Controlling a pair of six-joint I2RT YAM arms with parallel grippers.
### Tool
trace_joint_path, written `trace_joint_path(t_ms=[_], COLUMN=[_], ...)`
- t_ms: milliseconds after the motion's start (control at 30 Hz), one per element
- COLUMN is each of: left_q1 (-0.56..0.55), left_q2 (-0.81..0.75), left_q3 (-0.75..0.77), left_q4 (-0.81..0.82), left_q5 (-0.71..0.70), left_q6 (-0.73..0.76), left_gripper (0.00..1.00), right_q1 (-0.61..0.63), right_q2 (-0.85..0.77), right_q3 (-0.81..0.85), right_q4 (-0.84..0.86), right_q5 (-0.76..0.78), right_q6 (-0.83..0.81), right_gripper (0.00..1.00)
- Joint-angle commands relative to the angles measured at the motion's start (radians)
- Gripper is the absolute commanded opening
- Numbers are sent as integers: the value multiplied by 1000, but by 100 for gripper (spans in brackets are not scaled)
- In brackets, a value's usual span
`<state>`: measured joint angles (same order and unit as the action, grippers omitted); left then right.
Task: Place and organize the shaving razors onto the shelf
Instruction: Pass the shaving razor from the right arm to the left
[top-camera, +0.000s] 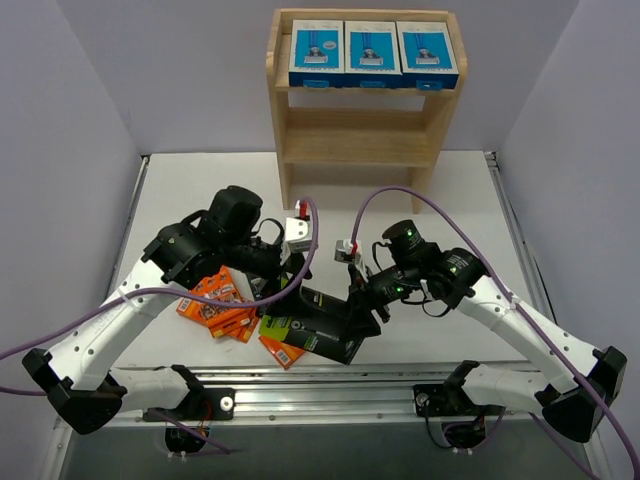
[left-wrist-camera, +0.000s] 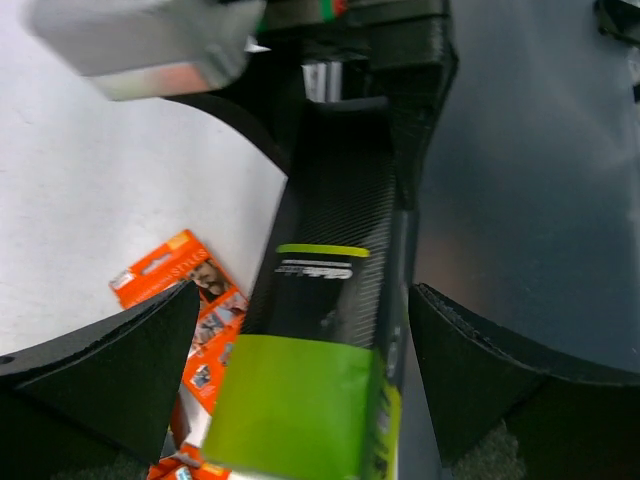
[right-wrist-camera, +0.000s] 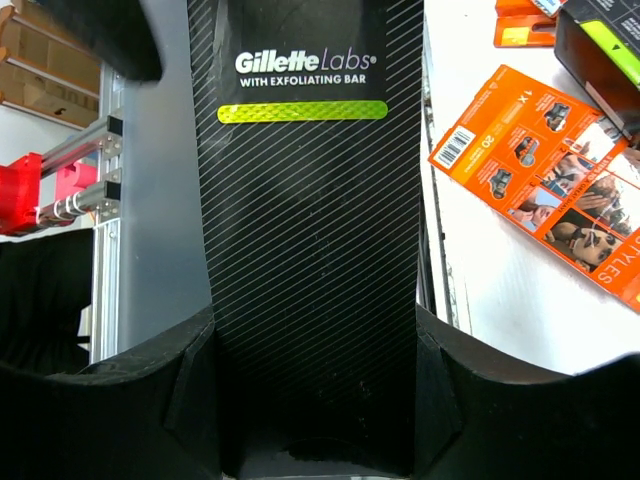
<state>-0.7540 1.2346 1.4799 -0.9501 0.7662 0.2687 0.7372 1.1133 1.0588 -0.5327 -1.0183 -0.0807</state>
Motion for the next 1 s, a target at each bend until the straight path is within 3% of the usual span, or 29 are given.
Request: trace_joint_path(t_ms=[0,200,367,600,733,867,933,967], left_q1=[-39,-70,-119,-166,-185,-186,-186,-188], left_q2=[8,9,16,63,95,100,91,88], left_q3=[0,11,-16,-46,-32,-23,-24,-24], left_q4=[-59,-72,-105,-133,-150,-148,-148,-148], left_q5=[53,90,-31,-93,-105,-108,-110,-108], left_q6=[23,4,17,20,23,18,15,14], left_gripper=[95,95,95,100,87,69,62,52], right_q1=[11,22,27,30,30,30,30,30], right_q2=[-43,-37,-43,-55,-56,-56,-55,-58], right_q3=[24,23,33,36,36,38,40,43], right_q4=[65,62,50,43,43,40,42,37], right_q5=[-43,-34,-32,-16,3,29,44,56], right_q6=[-13,-14,-21,-22,-24,-24,-24,-22], right_gripper=[0,0,0,0,0,1,9,13])
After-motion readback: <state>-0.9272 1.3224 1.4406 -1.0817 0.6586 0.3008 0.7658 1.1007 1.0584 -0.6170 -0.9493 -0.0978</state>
